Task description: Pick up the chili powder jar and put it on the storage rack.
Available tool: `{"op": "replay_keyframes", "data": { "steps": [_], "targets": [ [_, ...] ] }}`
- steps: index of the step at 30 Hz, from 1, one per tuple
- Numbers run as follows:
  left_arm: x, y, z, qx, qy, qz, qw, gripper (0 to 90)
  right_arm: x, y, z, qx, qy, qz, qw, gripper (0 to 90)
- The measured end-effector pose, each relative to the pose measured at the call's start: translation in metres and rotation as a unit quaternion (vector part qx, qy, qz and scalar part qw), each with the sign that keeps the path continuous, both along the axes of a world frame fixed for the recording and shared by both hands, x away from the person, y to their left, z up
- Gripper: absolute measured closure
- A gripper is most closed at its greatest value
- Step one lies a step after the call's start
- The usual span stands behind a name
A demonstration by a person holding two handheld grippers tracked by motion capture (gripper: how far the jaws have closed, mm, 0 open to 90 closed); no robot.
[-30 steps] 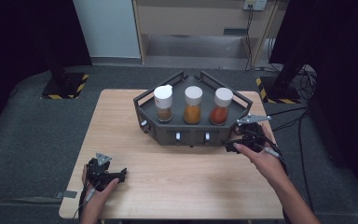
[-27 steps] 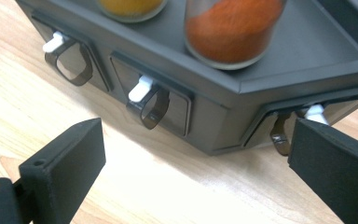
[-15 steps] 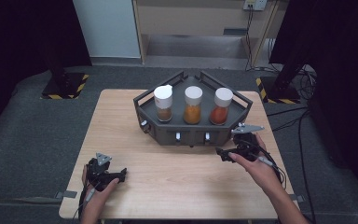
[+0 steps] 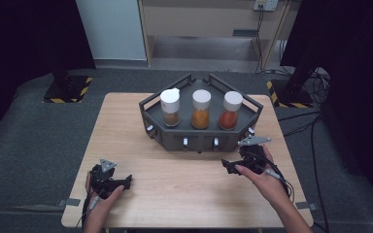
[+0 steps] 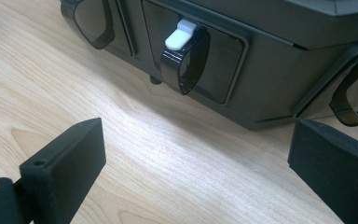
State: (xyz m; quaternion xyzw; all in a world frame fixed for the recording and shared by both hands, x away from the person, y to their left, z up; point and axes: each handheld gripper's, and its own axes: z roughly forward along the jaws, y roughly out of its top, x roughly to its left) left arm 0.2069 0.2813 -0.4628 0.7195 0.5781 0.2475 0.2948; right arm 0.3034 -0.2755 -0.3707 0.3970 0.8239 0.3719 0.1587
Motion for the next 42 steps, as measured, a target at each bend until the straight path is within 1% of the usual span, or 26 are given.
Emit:
{"op": "replay_keyframes", "data": {
  "steps": [7, 15, 22, 28, 31, 42],
  "targets": [
    [0.000, 0.000, 0.000, 0.000, 0.000, 0.000, 1.0000, 0.0, -0.004, 0.000, -0.003, 0.003, 0.001, 0.001, 1.0000, 4.1],
    [0.000, 0.000, 0.000, 0.000, 0.000, 0.000, 1.0000, 0.0, -0.009, 0.004, -0.008, -0.002, -0.001, 0.007, 1.0000, 4.1],
    [0.000, 0.000, 0.000, 0.000, 0.000, 0.000, 1.0000, 0.0, -0.015, 0.005, -0.014, 0.000, -0.001, 0.008, 1.0000, 4.1],
    [0.000, 0.000, 0.000, 0.000, 0.000, 0.000, 1.0000, 0.0, -0.017, 0.005, -0.018, -0.003, 0.000, 0.010, 1.0000, 4.1],
    [0.000, 0.000, 0.000, 0.000, 0.000, 0.000, 1.0000, 0.0, -0.019, 0.005, -0.019, 0.000, 0.000, 0.008, 1.0000, 4.1],
    [0.000, 0.000, 0.000, 0.000, 0.000, 0.000, 1.0000, 0.0, -0.022, 0.007, -0.029, 0.006, 0.010, 0.009, 0.9999, 4.2]
  ]
}}
